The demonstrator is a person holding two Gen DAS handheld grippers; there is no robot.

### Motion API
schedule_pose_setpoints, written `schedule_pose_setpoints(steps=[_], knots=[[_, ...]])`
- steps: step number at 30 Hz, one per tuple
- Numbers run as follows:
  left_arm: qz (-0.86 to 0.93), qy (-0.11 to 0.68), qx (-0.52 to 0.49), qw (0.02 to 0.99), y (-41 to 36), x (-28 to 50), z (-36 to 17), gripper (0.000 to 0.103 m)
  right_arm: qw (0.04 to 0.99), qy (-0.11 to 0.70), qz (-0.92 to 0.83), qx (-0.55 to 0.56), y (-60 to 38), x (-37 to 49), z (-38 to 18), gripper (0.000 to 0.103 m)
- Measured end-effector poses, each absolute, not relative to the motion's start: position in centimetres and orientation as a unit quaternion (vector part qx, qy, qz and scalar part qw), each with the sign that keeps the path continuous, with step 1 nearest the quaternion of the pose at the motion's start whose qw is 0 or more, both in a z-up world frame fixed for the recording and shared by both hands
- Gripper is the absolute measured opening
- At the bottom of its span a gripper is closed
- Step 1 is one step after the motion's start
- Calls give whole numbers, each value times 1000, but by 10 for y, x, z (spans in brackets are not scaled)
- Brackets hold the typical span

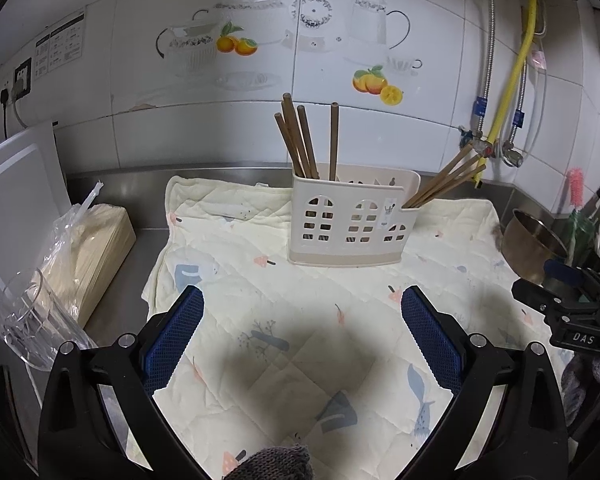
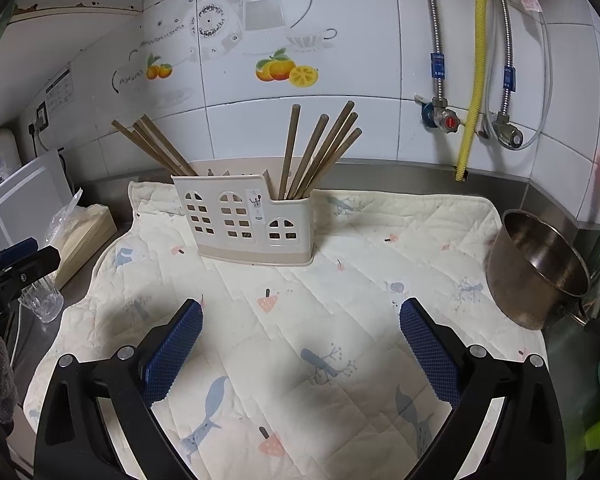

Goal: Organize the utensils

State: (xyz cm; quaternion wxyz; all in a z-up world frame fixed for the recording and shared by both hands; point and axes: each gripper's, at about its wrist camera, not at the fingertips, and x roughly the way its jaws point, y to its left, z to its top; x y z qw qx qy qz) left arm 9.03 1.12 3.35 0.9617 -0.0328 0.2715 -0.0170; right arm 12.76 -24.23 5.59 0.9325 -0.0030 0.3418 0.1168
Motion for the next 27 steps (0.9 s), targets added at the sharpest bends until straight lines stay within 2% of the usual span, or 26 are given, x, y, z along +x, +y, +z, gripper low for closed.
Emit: schedule_pose_setpoints(steps=[27], knots=[[-12, 279, -37, 959, 13, 89, 26, 98, 930, 347, 124, -10, -237, 125, 50, 96]])
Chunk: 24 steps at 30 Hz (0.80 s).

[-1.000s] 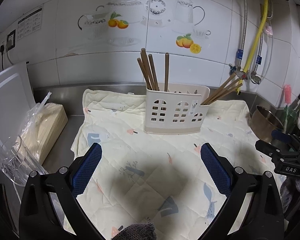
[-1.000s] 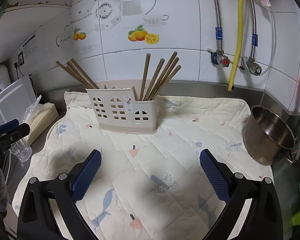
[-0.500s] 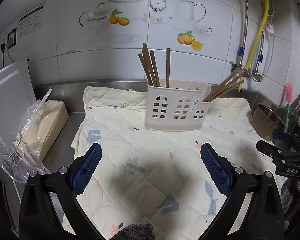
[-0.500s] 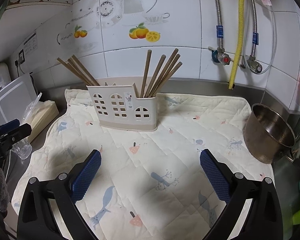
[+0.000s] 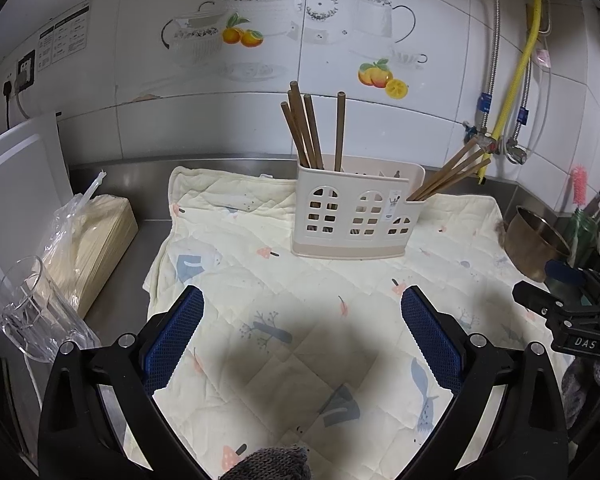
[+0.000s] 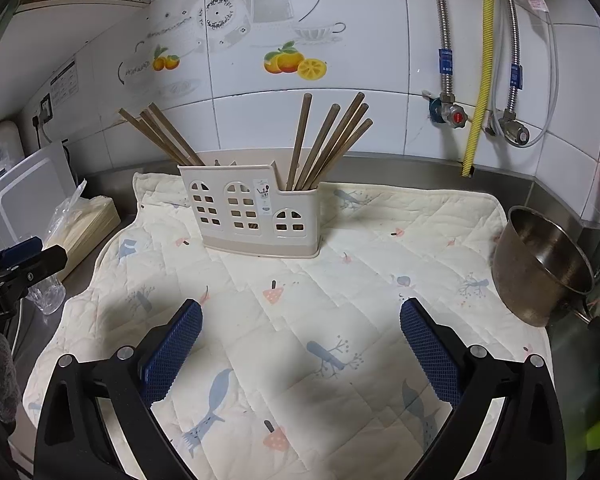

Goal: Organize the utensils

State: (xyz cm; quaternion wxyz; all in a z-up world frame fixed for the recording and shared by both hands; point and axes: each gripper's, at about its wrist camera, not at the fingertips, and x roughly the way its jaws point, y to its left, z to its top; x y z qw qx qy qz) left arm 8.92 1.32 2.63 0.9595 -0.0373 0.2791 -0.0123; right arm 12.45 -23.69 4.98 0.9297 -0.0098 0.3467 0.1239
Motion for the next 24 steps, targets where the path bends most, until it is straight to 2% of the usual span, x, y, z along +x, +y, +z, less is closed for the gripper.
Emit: schedule_pose_setpoints(steps=[24], knots=[[-16, 283, -41, 958, 10, 87, 22, 98, 929, 350, 122, -10, -238, 122, 46, 96]])
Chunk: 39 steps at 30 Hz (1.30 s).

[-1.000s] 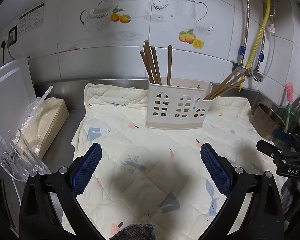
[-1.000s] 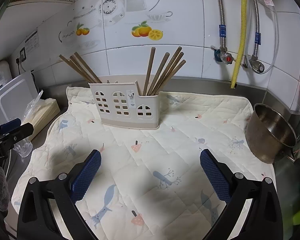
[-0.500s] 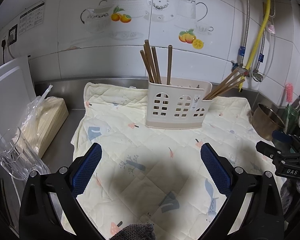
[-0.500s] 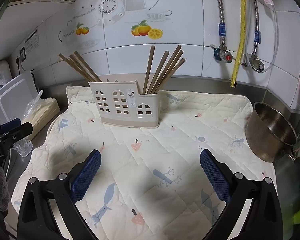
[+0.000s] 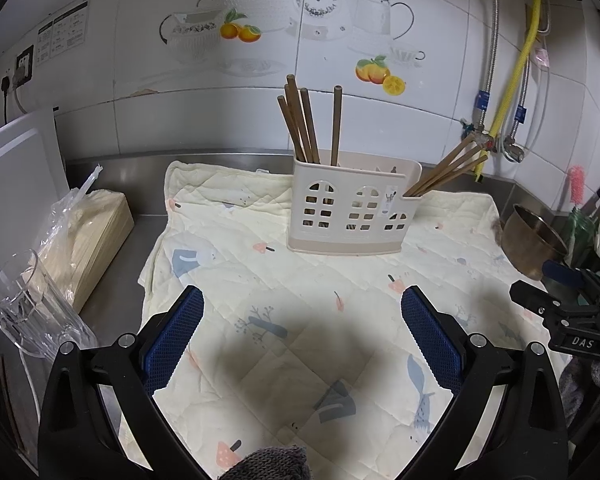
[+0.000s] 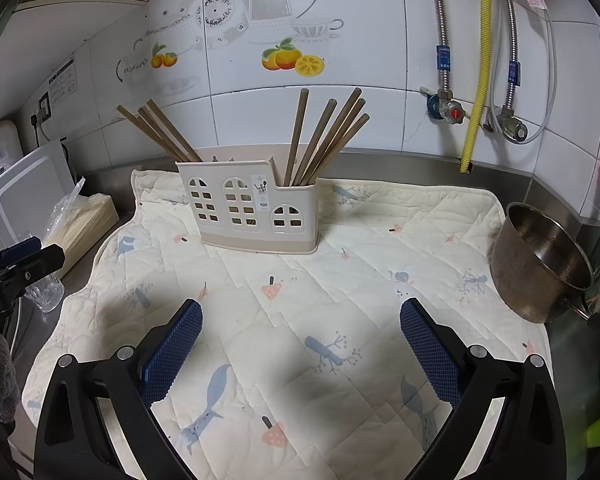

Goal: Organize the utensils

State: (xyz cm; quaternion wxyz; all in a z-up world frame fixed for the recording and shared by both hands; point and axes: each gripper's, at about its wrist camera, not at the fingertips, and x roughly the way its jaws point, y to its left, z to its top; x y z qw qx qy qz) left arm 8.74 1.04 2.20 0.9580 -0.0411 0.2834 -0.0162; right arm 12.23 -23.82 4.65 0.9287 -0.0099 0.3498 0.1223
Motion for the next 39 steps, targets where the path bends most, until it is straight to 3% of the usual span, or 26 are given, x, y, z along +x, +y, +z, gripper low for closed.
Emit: schedule_pose_setpoints(steps=[39], knots=[[-30, 291, -45, 955, 5, 90, 17, 98, 927, 355, 123, -12, -240, 123, 44, 96]])
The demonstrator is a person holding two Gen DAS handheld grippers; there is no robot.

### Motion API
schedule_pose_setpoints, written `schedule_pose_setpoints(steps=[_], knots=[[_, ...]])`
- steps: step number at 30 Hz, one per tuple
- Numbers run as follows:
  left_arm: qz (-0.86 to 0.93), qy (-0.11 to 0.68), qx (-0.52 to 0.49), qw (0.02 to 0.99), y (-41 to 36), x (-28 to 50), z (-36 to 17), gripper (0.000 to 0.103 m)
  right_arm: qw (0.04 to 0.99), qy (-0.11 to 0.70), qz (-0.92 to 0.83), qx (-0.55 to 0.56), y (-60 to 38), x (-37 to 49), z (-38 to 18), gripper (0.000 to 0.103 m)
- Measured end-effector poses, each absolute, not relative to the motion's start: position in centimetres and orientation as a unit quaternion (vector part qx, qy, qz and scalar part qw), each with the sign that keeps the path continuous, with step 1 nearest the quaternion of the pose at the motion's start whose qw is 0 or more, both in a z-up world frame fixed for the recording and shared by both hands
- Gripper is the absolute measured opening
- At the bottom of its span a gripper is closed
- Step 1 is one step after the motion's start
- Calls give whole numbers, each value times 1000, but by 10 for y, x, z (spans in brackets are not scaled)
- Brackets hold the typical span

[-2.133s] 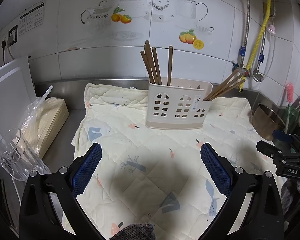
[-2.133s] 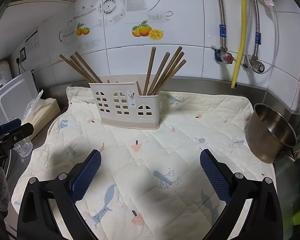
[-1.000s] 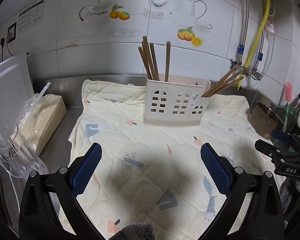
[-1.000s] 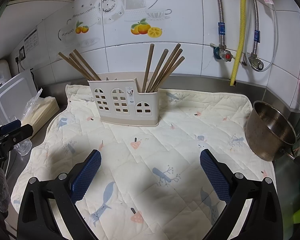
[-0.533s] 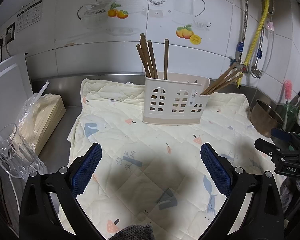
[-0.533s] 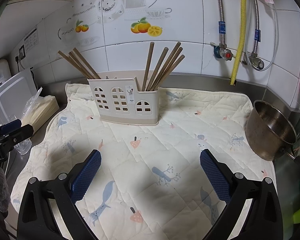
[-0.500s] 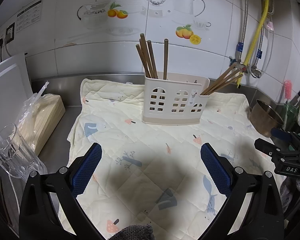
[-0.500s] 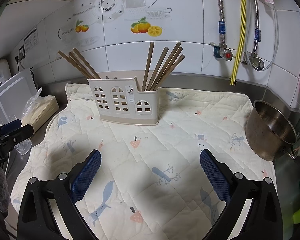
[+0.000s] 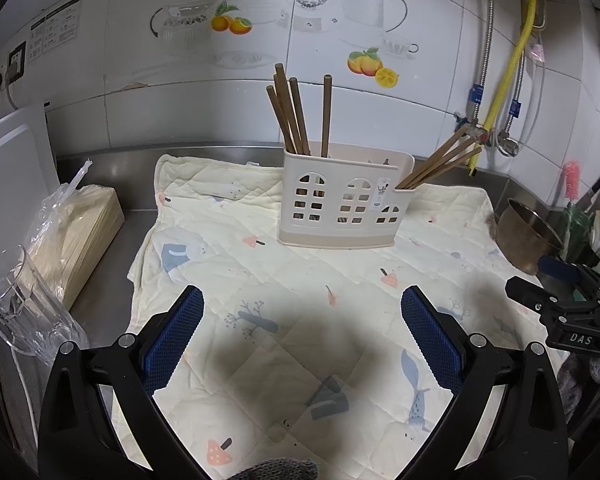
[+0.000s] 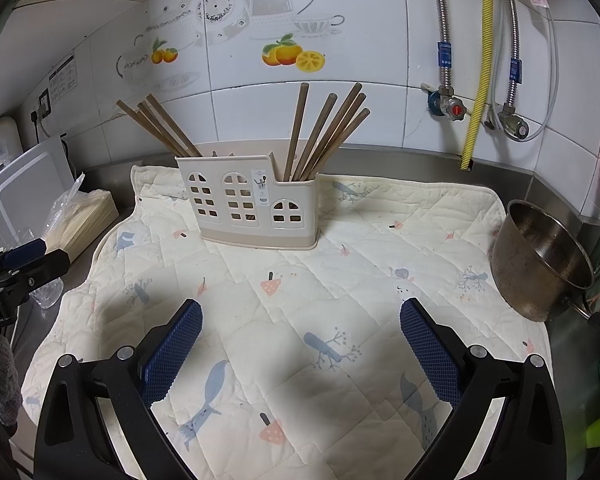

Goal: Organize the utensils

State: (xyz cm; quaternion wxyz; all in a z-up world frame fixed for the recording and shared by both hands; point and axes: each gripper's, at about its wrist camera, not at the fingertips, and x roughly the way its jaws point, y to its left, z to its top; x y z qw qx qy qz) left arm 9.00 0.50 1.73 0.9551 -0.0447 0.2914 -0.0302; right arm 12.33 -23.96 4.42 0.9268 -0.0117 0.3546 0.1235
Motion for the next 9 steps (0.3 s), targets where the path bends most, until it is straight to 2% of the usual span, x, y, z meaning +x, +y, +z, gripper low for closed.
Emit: schedule_pose_setpoints(steps=[9], knots=[[-32, 291, -45, 955, 4, 91, 18, 98, 927, 355, 123, -11, -242, 123, 44, 96]])
